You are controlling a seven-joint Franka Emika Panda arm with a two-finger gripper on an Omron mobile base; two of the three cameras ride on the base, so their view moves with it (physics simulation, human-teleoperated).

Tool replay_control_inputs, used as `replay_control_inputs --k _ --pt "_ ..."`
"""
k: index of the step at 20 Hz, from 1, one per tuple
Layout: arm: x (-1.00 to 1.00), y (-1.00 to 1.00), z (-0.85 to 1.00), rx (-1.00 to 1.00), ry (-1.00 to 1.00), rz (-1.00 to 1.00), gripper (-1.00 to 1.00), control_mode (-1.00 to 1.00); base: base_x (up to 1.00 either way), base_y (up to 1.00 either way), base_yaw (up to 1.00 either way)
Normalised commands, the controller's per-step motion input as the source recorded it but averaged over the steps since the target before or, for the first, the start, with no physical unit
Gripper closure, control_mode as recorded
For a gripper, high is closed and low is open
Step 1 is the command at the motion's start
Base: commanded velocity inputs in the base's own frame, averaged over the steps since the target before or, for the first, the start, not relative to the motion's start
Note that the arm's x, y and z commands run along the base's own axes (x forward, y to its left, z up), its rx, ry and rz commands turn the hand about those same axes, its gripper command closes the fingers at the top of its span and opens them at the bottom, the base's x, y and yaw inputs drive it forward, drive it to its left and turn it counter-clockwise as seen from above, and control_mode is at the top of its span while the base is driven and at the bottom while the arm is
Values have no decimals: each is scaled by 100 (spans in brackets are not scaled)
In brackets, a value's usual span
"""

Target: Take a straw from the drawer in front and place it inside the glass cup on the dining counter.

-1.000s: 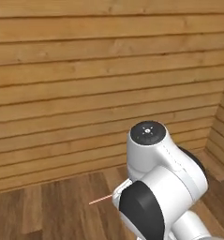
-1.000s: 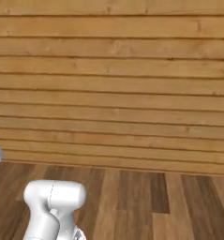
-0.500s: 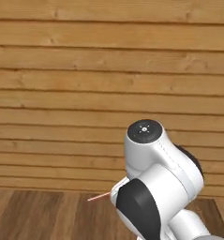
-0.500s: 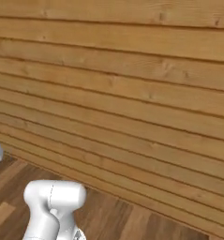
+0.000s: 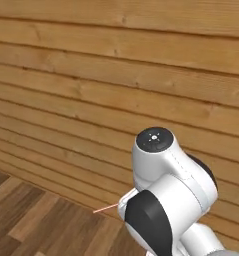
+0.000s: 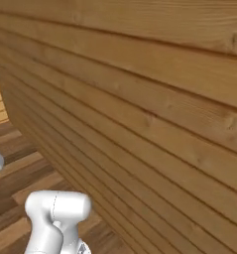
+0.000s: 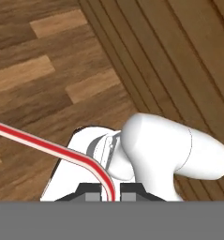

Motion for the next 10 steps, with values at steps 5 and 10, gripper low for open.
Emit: replay_control_inputs --k 5,10 --pt "0 0 0 0 0 0 100 100 100 0 63" --pt "0 0 0 0 0 0 100 100 100 0 59"
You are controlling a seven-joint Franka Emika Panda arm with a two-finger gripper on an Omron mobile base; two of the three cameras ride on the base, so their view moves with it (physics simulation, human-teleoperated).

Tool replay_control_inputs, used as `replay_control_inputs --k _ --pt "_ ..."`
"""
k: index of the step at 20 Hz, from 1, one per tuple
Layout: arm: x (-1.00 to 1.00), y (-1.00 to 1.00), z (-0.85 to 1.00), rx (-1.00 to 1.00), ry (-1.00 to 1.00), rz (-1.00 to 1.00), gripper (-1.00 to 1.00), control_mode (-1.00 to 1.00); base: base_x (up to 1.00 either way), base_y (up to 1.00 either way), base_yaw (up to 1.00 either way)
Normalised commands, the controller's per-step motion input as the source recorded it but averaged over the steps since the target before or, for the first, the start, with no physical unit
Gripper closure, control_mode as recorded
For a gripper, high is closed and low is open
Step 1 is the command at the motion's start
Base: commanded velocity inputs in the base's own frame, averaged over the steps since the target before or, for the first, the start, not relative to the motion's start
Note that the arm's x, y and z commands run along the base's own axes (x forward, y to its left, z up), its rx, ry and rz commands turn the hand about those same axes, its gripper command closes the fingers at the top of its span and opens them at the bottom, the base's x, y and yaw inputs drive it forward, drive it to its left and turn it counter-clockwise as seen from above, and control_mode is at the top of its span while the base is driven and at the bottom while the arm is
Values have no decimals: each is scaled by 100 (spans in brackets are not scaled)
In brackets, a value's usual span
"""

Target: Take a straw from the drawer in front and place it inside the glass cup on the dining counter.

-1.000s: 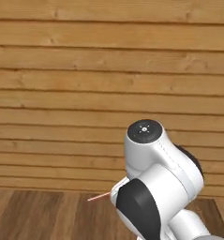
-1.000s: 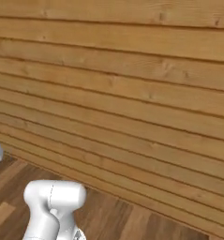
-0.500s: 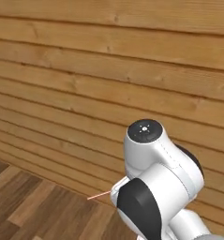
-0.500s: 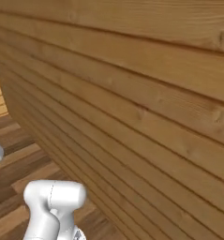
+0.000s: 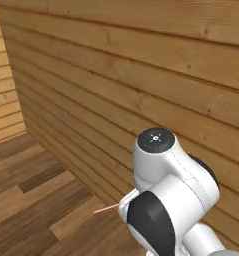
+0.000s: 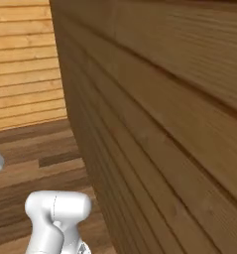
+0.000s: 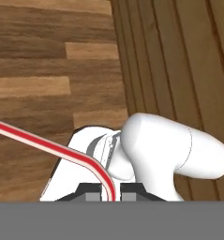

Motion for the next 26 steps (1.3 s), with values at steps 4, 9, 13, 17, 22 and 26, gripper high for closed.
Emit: replay_control_inputs --k 4,9,13,17,22,26 --pt "0 0 0 0 0 0 100 100 100 0 59" --pt "0 0 0 0 0 0 100 100 100 0 59" --pt "0 0 0 0 0 0 100 100 100 0 58" --pt "0 0 0 0 0 0 100 100 100 0 58" --pt "0 0 0 0 0 0 100 100 100 0 57" --pt "0 0 0 0 0 0 100 100 96 0 60"
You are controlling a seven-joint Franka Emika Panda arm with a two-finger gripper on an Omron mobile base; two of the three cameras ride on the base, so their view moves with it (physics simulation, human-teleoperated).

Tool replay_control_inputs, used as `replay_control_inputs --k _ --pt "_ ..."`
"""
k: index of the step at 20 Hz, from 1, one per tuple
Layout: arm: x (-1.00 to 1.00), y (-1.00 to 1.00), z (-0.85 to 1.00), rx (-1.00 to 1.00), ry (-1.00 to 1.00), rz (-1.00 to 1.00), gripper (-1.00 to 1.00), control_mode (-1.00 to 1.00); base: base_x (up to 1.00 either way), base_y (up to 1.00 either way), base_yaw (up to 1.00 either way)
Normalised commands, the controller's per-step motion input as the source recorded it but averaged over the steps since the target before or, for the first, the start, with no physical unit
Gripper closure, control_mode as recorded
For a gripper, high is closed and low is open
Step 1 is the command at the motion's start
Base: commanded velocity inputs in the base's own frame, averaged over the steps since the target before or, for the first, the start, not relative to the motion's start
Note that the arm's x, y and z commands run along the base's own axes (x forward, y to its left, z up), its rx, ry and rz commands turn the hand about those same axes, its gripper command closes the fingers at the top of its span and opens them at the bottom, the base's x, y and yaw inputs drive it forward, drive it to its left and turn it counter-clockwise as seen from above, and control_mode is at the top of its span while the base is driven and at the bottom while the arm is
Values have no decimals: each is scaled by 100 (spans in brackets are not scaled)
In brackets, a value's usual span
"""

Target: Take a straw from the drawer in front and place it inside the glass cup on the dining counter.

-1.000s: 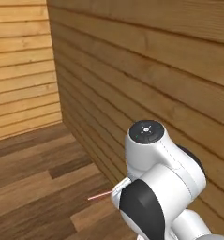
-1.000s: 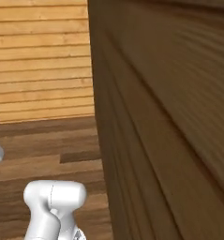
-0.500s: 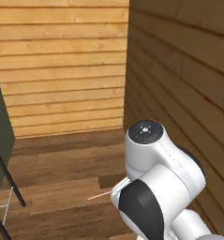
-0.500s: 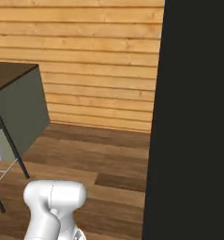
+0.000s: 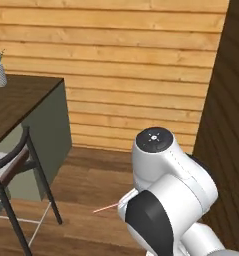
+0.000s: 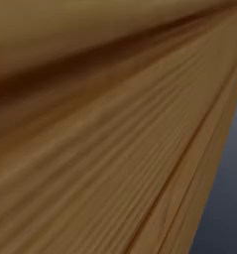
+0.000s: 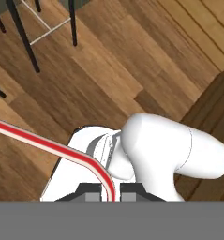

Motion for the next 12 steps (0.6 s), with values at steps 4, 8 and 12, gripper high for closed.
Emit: replay_control_inputs --k 4,8,12 --pt "0 0 0 0 0 0 100 100 86 0 65" --pt "0 0 0 0 0 0 100 100 85 0 68" --pt "0 0 0 0 0 0 100 100 87 0 70"
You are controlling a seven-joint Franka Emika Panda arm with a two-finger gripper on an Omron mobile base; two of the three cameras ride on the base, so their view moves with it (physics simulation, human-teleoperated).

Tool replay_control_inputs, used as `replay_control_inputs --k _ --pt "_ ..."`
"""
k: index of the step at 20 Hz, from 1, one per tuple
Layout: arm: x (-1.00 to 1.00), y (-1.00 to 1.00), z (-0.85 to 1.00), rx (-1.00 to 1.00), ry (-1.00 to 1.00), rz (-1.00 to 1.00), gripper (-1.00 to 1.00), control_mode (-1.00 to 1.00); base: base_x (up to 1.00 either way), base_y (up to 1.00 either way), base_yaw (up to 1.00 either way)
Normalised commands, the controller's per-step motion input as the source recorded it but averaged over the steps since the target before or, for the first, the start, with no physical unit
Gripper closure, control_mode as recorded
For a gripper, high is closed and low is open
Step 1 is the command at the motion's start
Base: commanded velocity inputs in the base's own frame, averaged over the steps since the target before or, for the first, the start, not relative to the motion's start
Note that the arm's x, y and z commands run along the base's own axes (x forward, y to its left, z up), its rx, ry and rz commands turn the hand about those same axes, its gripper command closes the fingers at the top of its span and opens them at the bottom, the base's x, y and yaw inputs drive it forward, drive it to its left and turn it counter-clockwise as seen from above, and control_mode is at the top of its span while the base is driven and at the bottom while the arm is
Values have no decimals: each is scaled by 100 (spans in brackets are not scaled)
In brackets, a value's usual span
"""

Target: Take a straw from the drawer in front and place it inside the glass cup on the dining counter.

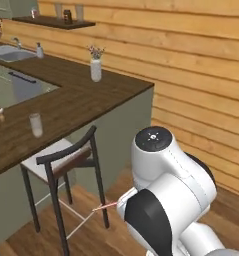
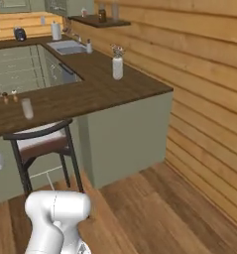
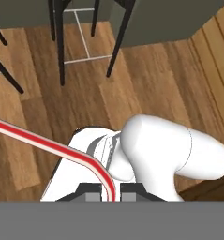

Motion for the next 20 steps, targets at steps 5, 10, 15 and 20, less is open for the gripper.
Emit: replay_control_inputs --k 5,10,15,20 --pt "0 0 0 0 0 0 100 100 90 0 67" --pt "0 0 0 0 0 0 100 100 99 0 52" --pt "0 0 0 0 0 0 100 100 93 0 40" --pt "0 0 0 0 0 0 100 100 86 0 36"
